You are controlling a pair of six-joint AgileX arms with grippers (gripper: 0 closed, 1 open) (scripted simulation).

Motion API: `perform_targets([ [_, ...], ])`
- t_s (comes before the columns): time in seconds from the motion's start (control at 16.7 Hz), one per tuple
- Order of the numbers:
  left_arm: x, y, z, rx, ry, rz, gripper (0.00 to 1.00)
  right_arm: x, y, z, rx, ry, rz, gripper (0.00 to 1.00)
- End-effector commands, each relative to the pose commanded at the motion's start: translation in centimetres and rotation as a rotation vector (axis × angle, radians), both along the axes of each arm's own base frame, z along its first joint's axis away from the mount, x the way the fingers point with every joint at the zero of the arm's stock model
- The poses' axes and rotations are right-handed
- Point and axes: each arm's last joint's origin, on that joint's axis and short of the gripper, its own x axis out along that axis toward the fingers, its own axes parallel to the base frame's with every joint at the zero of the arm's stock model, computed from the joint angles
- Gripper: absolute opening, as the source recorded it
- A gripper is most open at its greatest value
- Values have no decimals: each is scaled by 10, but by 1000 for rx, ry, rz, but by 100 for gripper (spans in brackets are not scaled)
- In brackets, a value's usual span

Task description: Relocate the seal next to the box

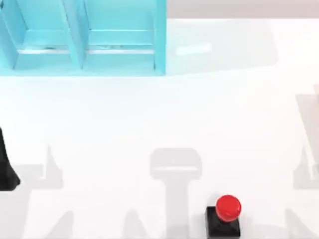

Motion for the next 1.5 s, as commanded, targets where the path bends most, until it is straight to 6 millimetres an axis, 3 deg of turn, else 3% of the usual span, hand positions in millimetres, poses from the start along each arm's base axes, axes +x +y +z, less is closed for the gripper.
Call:
perform_targets([
  [0.36, 0, 0, 0, 0, 0, 0, 100, 2, 5, 10, 29, 112, 39, 100],
  [0.72, 0, 0, 0, 0, 0, 0, 100, 22, 32, 50, 179, 528, 172, 100],
  [1.08, 0, 0, 0, 0, 0, 0, 100, 60, 92, 88, 225, 1027, 199, 100],
  [1.5, 0, 0, 0, 0, 0, 0, 100, 87, 182, 95, 94, 1444, 76, 100],
])
